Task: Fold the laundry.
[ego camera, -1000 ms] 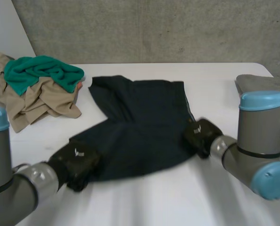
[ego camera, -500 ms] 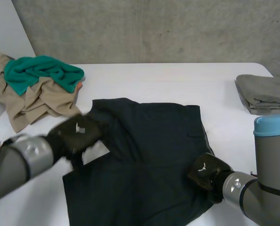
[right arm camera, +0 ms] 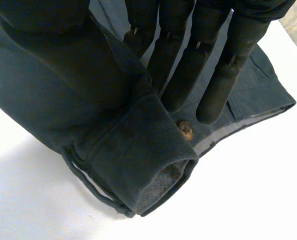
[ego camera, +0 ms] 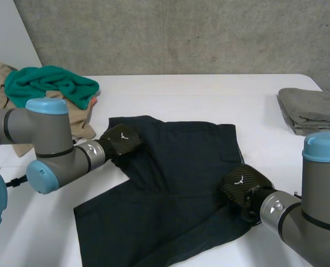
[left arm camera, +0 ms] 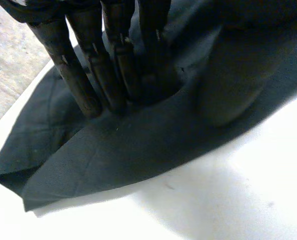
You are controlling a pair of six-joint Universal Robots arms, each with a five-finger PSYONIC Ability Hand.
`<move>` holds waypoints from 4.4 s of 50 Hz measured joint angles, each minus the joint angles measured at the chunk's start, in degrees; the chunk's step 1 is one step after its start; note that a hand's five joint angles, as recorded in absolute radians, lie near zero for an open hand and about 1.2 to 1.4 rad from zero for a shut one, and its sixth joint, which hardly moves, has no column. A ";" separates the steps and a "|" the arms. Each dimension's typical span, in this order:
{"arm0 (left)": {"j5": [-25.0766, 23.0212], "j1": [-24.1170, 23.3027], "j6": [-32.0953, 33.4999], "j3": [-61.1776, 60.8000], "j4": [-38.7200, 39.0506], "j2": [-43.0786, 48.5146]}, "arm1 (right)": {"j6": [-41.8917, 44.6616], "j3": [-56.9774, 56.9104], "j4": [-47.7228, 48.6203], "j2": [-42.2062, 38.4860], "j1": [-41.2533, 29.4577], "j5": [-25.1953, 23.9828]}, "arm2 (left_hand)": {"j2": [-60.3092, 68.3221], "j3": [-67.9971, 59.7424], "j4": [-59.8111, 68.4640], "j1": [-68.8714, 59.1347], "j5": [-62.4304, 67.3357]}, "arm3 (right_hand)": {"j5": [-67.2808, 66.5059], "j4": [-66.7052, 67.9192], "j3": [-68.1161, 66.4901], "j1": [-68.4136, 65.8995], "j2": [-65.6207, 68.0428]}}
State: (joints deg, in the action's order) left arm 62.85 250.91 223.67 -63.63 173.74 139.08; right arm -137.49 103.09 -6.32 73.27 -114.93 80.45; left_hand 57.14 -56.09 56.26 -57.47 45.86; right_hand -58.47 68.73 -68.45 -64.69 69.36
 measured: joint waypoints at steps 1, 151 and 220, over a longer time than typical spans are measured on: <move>0.14 -0.04 0.32 0.03 -0.35 -0.02 | -0.06 -0.05 0.10 0.07 0.18 0.02 | 6.91 -7.30 7.39 -7.34 7.18 | 0.00 0.00 0.00 0.00 0.00; 17.38 -6.31 -28.67 -58.38 -9.52 -47.12 | -13.54 -5.48 4.09 3.70 -3.18 4.56 | 11.12 -11.89 12.21 -8.05 10.30 | 0.00 0.00 0.00 0.00 0.00; 18.11 0.93 -23.85 -23.81 14.66 -28.75 | -19.47 -23.92 3.88 -12.71 0.75 0.92 | -45.37 43.86 -44.64 46.73 -43.01 | 49.88 -50.73 50.59 47.54 -51.50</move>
State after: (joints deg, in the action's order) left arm 80.96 251.84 199.82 -87.44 188.40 110.33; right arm -156.96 79.17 -2.44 60.56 -114.19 81.37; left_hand 11.78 -12.23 11.62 -10.74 2.85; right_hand -8.58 18.00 -17.86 -17.16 17.87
